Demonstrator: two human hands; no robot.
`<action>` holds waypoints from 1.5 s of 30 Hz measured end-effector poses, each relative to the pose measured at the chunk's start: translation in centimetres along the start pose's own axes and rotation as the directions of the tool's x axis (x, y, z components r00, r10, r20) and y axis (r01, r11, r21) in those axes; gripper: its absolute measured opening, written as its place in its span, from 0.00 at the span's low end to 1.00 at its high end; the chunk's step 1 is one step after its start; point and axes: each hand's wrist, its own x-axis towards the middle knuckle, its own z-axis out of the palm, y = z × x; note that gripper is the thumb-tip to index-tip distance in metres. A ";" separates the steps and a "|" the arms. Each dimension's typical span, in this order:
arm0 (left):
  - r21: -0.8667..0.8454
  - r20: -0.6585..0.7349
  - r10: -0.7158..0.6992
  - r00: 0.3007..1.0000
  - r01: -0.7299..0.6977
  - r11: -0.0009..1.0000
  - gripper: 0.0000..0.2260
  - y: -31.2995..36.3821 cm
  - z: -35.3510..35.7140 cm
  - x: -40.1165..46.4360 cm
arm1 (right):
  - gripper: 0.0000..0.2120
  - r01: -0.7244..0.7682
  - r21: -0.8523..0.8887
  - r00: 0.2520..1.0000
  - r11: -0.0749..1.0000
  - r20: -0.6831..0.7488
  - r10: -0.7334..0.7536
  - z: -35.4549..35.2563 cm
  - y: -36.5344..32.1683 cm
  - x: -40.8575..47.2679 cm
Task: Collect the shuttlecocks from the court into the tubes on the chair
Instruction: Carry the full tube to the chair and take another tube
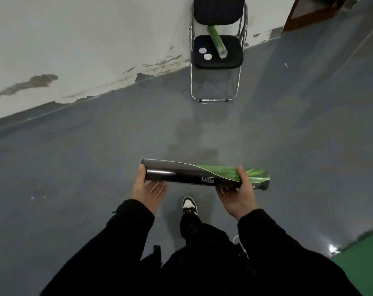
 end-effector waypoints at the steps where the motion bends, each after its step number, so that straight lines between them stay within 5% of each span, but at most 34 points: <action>1: 0.021 0.020 -0.025 0.999 0.025 0.999 0.26 1.6 1.5 2.0 | 0.24 -0.004 0.008 1.000 1.000 0.005 0.004 2.5 -0.6 1.7; 11: 0.034 0.167 -0.017 0.986 0.011 0.999 0.34 17.9 16.6 18.1 | 0.27 0.019 -0.038 0.993 0.999 0.115 -0.014 28.8 -7.5 13.0; 14: -0.006 0.170 0.070 0.983 -0.070 0.998 0.29 22.1 20.6 24.0 | 0.25 0.033 -0.039 0.991 0.999 0.129 -0.028 35.2 -8.6 17.8; 17: -0.023 0.151 0.008 0.989 -0.004 1.000 0.20 27.6 25.3 31.1 | 0.26 0.091 -0.050 0.987 0.995 0.141 -0.083 42.4 -9.9 22.8; 21: 0.035 0.133 -0.071 0.989 0.067 0.997 0.23 34.2 31.5 38.3 | 0.26 0.117 -0.057 0.979 0.992 0.177 -0.105 50.2 -14.1 27.5; 25: 0.066 0.118 -0.103 0.988 0.095 0.993 0.13 40.7 38.9 45.7 | 0.25 0.096 -0.340 0.970 0.935 0.244 -0.011 54.7 -20.3 32.2; 29: 0.062 0.050 -0.078 0.996 0.074 0.995 0.12 44.8 46.4 54.5 | 0.15 0.108 -0.554 0.989 0.826 0.145 -0.032 57.3 -27.3 40.1; 36: 0.022 -0.133 -0.072 0.989 0.075 0.997 0.12 45.2 57.3 69.2 | 0.06 0.110 -0.587 0.976 0.802 -0.090 -0.200 62.3 -38.5 61.6; 40: -0.055 -0.229 -0.093 0.969 0.083 0.995 0.18 44.8 60.8 73.8 | 0.13 0.145 -0.763 0.943 0.630 -0.087 -0.321 64.5 -40.6 69.9; 45: -0.080 -0.322 -0.118 0.939 0.098 0.992 0.13 44.1 61.7 79.2 | 0.18 0.143 -0.961 0.933 0.237 0.051 -0.355 64.7 -40.6 79.6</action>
